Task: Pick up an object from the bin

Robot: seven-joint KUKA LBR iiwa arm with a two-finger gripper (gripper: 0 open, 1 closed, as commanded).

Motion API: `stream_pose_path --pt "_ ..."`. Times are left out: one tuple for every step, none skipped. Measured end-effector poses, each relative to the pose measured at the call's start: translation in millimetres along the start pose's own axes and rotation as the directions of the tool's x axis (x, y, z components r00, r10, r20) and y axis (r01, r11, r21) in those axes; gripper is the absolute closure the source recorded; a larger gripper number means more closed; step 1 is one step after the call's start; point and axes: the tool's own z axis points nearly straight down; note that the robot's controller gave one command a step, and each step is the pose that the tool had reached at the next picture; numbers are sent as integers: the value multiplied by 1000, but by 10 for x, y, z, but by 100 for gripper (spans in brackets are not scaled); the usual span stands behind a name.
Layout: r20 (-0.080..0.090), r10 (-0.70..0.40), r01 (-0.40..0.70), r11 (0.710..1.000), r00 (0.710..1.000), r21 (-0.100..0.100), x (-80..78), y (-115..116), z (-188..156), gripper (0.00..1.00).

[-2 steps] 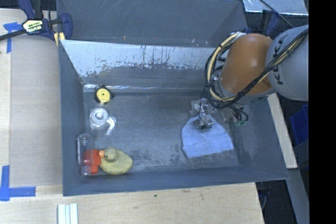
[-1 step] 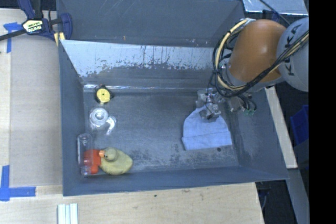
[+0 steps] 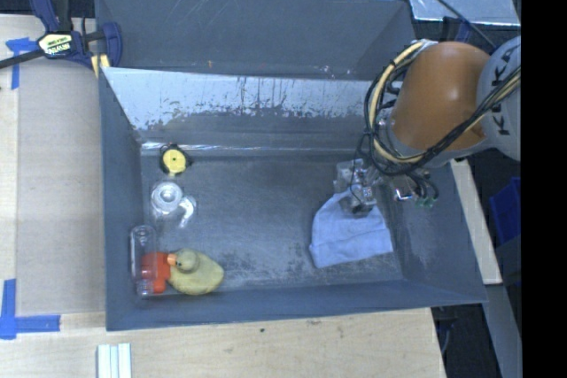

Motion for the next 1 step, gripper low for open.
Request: stream_pose_path --pt "14 18 -18 1000 1000 3 -355 -23 -789 100"
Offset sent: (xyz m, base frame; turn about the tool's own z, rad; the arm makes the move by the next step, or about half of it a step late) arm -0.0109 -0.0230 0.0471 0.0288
